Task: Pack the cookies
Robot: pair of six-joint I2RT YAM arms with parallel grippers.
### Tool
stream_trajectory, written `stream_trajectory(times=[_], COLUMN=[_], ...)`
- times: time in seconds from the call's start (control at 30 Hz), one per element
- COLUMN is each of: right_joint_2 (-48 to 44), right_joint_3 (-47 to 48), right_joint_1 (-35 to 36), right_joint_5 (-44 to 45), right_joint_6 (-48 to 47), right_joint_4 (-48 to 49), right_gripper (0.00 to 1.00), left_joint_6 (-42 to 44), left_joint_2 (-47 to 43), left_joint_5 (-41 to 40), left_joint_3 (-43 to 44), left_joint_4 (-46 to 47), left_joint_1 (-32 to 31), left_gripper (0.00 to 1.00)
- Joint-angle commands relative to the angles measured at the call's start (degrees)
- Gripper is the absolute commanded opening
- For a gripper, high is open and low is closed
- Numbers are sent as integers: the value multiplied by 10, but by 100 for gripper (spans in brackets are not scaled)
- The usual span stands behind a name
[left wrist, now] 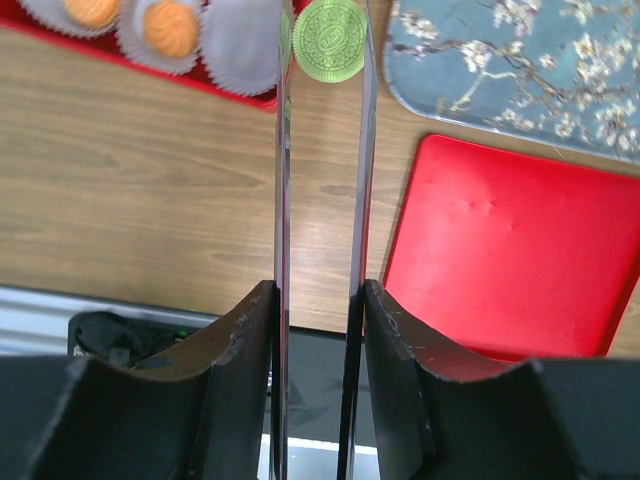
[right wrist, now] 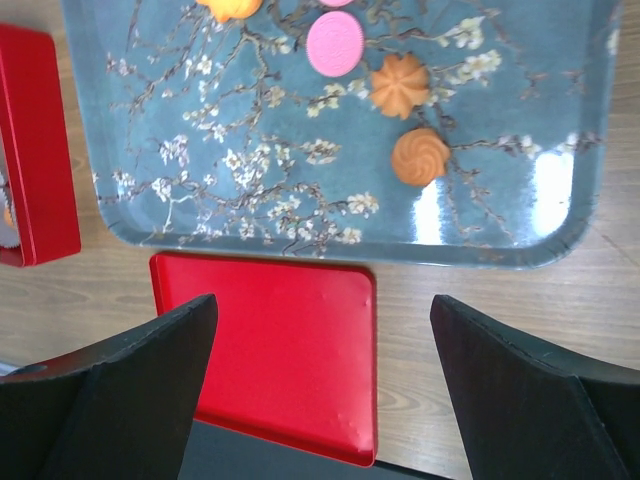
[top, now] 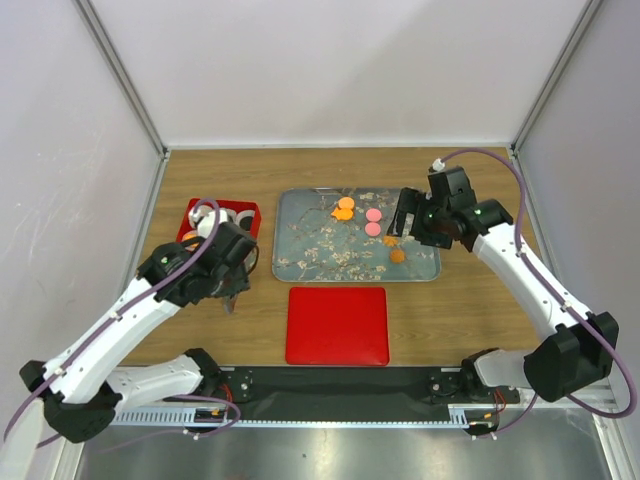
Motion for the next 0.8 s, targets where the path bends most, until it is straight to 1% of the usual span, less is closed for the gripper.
stream_trajectory(times=[0.0,0.2,0.33,0.63,0.77], right_joint_2=[3,0,-7,-15,-18], right_joint_3=[-3,-4,-9,-13,-18], right_joint_1=[14,25,27,30,31], right_joint_5=[5,11,14,16,18], right_joint_6=[8,8,8,10,11], right_joint_4=[20,17,14,10,10], right_gripper=[95,95,96,95,95], left_joint_6=[-32,-4,34,85,100], left_joint_2=[-26,-26,-25,-18,-7], left_joint_5=[-3,5,18,43,46], left_joint_3=[-10,-22,-37,-76,-90], left_joint_4=[-4,18,39,89,104], left_joint_1=[19,64,111,170,183], left_gripper=[43,44,44,45,45])
